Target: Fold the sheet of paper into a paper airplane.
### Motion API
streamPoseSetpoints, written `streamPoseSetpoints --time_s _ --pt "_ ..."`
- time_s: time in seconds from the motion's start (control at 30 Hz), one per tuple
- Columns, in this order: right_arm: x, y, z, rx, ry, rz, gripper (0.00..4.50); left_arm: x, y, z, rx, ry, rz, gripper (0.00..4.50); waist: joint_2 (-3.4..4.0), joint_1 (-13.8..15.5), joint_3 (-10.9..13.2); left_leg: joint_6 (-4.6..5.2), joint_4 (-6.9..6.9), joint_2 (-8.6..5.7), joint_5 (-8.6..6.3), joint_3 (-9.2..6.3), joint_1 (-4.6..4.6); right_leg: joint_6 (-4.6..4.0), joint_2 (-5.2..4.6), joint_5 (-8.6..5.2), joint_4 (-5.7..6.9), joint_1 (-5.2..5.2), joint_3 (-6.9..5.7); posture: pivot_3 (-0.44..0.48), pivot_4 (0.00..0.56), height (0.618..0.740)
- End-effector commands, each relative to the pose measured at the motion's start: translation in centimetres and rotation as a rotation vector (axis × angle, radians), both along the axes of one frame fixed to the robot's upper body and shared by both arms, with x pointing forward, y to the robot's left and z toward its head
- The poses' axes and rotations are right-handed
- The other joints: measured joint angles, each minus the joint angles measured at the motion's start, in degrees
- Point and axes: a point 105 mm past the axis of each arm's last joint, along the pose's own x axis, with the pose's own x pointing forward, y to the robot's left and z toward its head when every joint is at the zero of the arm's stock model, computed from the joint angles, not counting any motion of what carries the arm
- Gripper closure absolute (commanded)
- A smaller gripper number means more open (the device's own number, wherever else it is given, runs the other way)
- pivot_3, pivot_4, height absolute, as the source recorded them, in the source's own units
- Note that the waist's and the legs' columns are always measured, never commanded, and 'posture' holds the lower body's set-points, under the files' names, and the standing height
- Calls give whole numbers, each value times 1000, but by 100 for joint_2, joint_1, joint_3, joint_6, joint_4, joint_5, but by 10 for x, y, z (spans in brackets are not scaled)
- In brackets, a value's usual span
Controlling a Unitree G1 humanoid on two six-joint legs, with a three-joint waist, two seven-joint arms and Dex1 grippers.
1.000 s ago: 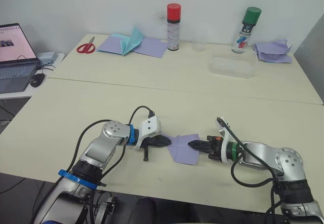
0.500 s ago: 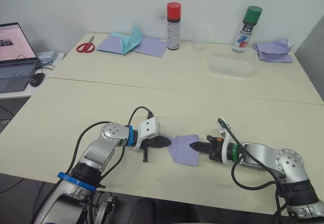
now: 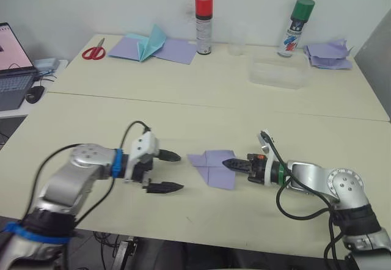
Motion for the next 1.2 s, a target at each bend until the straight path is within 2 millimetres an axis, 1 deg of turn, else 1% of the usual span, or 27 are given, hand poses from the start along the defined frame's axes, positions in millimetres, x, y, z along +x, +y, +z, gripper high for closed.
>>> streamPoseSetpoints --time_s 0.03,0.1,0.13,0.17,0.2,0.23,0.27,0.33,0.4,0.5,0.6,0.7,0.77,0.87,0.9,0.97,1.13,1.2 --pt "8 9 40 43 -257 47 4500 -1 8 26 -20 -82 40 28 2 18 5 0 -1 0 0 -3 0 0 0 0 0 0 -3 0 150 740" --pt "11 13 59 23 -433 89 4500 -6 13 36 -29 -69 53 28 1 29 26 0 -1 1 0 -6 -1 0 1 0 0 0 -8 0 150 740" --pt "9 16 68 10 -537 131 4500 -8 14 41 -38 -67 58 28 2 31 34 0 -1 0 0 -6 -3 0 1 0 0 -1 -7 0 150 740" --pt "7 19 73 -47 -713 187 4500 -10 14 48 -74 -60 69 28 3 35 42 0 0 0 0 -5 -8 1 1 0 -2 -6 -7 0 150 740" --pt "3 23 74 -109 -892 265 4500 -14 12 54 -103 -46 73 28 3 52 53 -1 0 -2 0 -4 -9 0 -1 0 -2 -6 -7 0 150 740" --pt "-3 26 69 -185 -1069 361 4500 -19 12 56 -113 -24 64 28 -2 71 61 -1 4 -5 0 -5 -9 1 -5 0 -2 -6 -10 0 150 740" --pt "-4 28 57 -298 -1260 453 4500 -26 12 56 -104 2 47 28 -7 77 65 -1 9 -4 0 -6 -9 2 -9 -1 -4 -6 -19 0 150 740" --pt "-16 32 31 -399 -1549 668 4500 -35 14 55 -77 44 26 28 -16 85 69 -15 19 1 7 -3 -9 2 -15 -1 -3 -5 -40 0 150 740" --pt "-22 30 10 -427 -1716 807 4500 -41 15 53 -57 75 22 28 -13 94 73 -23 29 3 12 -2 -8 1 -19 -1 -1 -5 -52 0 150 740" --pt "-24 24 -13 -441 -1873 935 4500 -53 18 43 -22 115 17 28 -5 95 86 -25 55 9 13 2 -8 -2 -19 1 12 -1 -57 0 150 740" --pt "-25 20 -27 -418 -1965 1001 4500 -60 21 26 7 138 37 28 -9 78 97 -26 71 5 14 7 -6 -3 -30 2 14 1 -55 0 150 740" --pt "-24 15 -41 -423 -1993 1067 4500 -65 21 8 29 133 48 28 -9 85 98 -26 71 4 14 6 -1 -4 -32 2 15 7 -53 0 150 740" --pt "-19 13 -46 -443 -1992 1075 4500 -67 17 2 20 134 55 28 -11 98 100 -25 73 4 13 9 34 -5 -32 1 13 40 -48 0 150 740" --pt "-13 11 -50 -474 -1975 1066 4500 -67 14 -3 8 122 66 28 -23 117 109 -15 73 2 8 6 90 -10 -32 -1 5 106 -43 0 150 740" --pt "-12 11 -52 -485 -1955 1059 4500 -66 14 -4 8 118 67 28 -25 118 110 -13 71 -1 7 8 127 -20 -34 -7 4 141 -38 0 150 740" --pt "-9 11 -55 -500 -1908 1034 4500 -65 13 -5 7 114 67 28 -26 117 109 -13 71 -2 7 8 155 -27 -35 -11 3 172 -35 0 150 740" --pt "-8 15 -57 -509 -1854 990 4500 -56 12 -7 -4 92 69 28 -28 119 108 -13 71 -2 7 4 153 -27 -34 -11 5 173 -41 0 150 740" --pt "-9 15 -57 -513 -1839 976 4500 -48 13 -8 -20 74 96 28 -28 120 108 -14 69 -2 7 3 152 -27 -34 -11 5 173 -41 0 150 740"
